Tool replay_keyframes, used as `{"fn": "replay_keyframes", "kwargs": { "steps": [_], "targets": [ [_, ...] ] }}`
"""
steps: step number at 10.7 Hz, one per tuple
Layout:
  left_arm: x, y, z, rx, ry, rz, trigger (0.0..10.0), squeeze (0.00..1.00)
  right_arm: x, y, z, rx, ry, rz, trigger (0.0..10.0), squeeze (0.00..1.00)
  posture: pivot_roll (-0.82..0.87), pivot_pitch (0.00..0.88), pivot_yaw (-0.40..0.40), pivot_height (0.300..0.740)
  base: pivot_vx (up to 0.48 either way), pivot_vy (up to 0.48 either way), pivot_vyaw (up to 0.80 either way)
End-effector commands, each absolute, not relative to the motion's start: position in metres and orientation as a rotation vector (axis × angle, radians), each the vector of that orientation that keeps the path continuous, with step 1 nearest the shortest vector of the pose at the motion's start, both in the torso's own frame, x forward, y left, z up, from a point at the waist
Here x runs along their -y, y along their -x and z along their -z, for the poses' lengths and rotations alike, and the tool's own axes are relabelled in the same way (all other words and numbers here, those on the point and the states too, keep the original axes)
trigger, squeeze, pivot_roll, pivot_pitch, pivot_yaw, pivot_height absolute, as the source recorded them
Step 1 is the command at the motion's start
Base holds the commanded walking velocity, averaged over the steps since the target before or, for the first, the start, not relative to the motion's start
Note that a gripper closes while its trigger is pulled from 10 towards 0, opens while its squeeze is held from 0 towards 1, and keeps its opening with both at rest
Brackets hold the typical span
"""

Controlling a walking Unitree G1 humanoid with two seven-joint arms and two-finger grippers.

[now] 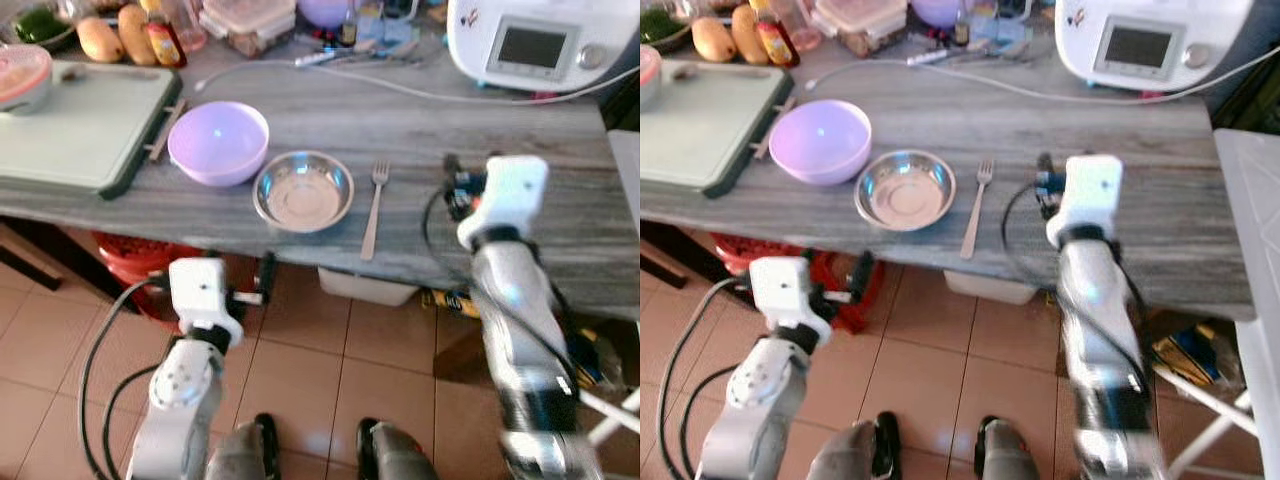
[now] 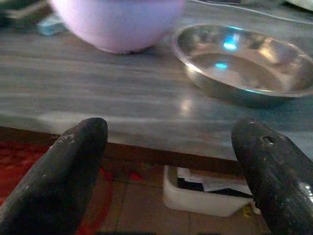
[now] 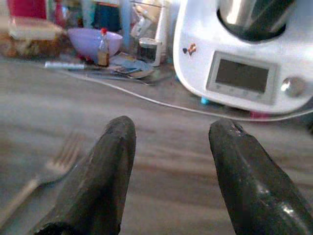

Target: Setting the table

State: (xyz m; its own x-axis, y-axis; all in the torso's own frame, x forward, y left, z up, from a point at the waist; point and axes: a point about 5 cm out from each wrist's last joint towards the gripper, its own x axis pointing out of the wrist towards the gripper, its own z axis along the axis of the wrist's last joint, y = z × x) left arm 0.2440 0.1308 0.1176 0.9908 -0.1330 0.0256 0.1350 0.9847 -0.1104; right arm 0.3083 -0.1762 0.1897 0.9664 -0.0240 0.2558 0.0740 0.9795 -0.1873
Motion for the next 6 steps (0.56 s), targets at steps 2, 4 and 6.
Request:
{"fn": "replay_keyframes", "kwargs": {
  "steps": [2,4,6],
  "targets": [
    [-0.142,-0.244,-0.112,-0.004,0.108,0.068,10.0,0.00,0.175,-0.292,-0.171,0.197,0.190,0.035,10.0,0.00,-0.01,0.130,0.037,0.740,0.000,0.000,0.00],
    [-0.145,-0.249,-0.113,0.002,0.114,0.059,10.0,0.00,0.169,-0.281,-0.148,0.106,0.141,0.026,10.0,0.00,-0.02,0.092,0.045,0.740,0.000,0.000,0.00],
    [-0.143,-0.248,-0.108,-0.011,0.118,0.065,10.0,0.00,0.158,-0.279,-0.138,0.063,0.156,-0.007,10.0,0.00,-0.03,0.067,0.052,0.740,-0.272,0.000,0.00]
  ]
}}
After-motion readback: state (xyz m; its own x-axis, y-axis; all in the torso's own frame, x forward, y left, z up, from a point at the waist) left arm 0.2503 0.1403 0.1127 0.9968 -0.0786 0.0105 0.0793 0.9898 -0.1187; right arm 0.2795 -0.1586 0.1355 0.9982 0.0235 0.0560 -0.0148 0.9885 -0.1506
